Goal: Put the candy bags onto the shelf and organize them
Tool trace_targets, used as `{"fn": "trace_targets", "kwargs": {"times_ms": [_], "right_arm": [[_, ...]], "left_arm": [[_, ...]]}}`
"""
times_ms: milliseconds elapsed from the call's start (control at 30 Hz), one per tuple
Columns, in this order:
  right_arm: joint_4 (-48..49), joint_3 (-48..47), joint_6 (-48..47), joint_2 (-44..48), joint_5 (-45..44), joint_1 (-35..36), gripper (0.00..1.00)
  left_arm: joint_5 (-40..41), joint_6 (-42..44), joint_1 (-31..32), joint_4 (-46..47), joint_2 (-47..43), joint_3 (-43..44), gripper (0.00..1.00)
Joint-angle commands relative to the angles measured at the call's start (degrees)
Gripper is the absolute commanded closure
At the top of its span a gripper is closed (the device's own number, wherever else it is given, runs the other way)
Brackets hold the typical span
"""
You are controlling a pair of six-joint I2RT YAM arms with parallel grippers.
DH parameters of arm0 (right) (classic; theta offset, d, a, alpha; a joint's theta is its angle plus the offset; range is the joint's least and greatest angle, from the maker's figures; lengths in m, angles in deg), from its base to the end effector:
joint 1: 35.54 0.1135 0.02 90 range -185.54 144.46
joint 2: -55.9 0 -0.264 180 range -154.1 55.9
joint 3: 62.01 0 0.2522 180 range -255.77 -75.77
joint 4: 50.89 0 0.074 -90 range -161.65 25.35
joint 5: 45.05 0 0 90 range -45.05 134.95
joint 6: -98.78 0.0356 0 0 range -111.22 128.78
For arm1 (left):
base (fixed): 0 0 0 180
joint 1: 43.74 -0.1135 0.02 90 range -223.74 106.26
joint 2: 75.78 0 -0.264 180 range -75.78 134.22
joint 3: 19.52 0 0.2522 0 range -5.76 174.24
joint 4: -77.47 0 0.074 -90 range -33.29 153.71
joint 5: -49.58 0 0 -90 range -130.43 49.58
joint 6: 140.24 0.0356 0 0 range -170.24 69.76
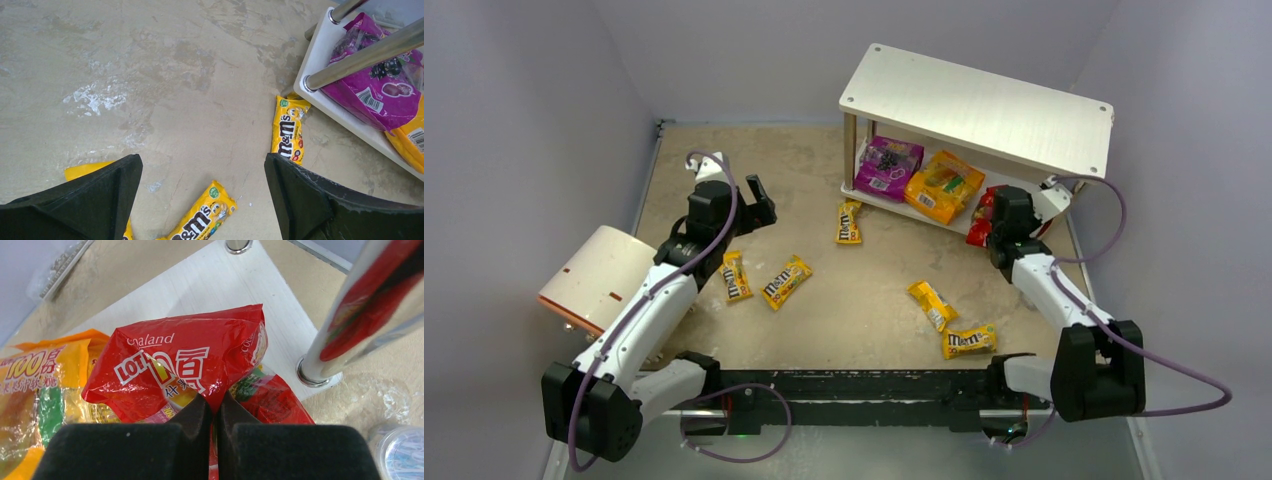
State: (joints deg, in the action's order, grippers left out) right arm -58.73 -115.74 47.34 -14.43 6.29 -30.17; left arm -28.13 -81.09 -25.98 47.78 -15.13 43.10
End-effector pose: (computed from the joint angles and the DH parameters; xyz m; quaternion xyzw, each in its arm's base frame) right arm 0.2664 0.0027 0.2479 0.3983 0.7091 -0.0670 0.5779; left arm 0.2299 -0.0657 0.3017 -0.1520 0.8391 -0.1281 0.5063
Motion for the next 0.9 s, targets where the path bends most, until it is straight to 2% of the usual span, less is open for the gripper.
{"fn": "trace_targets", "kwargs": {"times_ms": [0, 167, 267, 400, 500, 600, 733, 867], "right_arm": [[2.27, -3.34, 9.09, -0.25, -6.84, -0.53, 0.96], [3.71, -4.93, 5.69, -2.67, -2.41, -0.58, 0.73], [1.13, -6.88, 2.48, -2.52, -0.60, -0.53, 0.49], [-4.27, -7.62, 1.11, 2.33, 0.49, -0.53, 0.30], [-7.43, -6.22, -0.20, 7.09, 4.84, -0.53, 0.18], [-12.45, -5.38, -0.74, 11.08, 8.71, -0.53, 0.14], [-18.07, -2.81, -1.36, 16.45, 14.16, -0.55, 0.14], [-21.54, 2.37, -0.01, 22.32, 18.95, -0.53, 0.22]], "left_arm": [[0.36, 0.10, 0.08, 0.32, 0.11, 2.75, 0.00], [0.02, 0.15, 0.08, 0.01, 0.44, 3.02, 0.00], [-0.49, 0.09, 0.08, 0.34, 0.51, 3.08, 0.00], [-0.72, 0.30, 0.08, 0.44, 0.53, 3.08, 0.00], [-0.89, 0.15, 0.08, 0.43, 0.62, 2.93, 0.00], [-1.28, 0.09, 0.08, 0.31, 0.62, 2.93, 0.00], [-1.40, 0.09, 0.08, 0.36, 0.34, 2.87, 0.00], [-1.48, 0.10, 0.08, 0.45, 0.56, 2.83, 0.00]]}}
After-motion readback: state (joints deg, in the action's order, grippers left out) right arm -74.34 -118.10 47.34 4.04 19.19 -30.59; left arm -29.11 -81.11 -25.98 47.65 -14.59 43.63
